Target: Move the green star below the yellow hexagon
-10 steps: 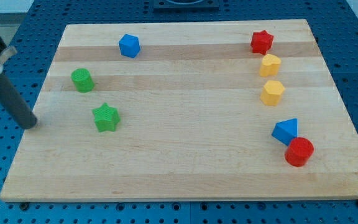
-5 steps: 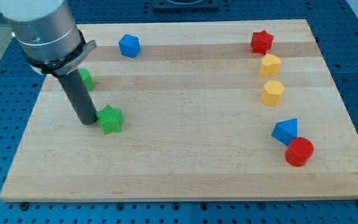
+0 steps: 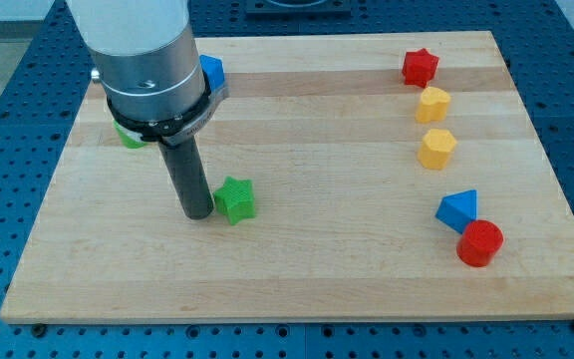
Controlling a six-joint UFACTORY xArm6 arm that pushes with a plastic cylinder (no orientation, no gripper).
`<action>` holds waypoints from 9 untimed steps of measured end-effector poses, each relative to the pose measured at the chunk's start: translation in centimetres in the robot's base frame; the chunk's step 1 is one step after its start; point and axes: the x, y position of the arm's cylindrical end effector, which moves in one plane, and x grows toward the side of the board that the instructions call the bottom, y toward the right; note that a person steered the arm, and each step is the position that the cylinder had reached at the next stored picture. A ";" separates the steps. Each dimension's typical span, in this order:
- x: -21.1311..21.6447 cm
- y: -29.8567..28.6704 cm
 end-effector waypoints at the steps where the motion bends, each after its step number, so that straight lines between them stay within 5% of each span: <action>1: -1.4 4.1; 9: 0.1 11.6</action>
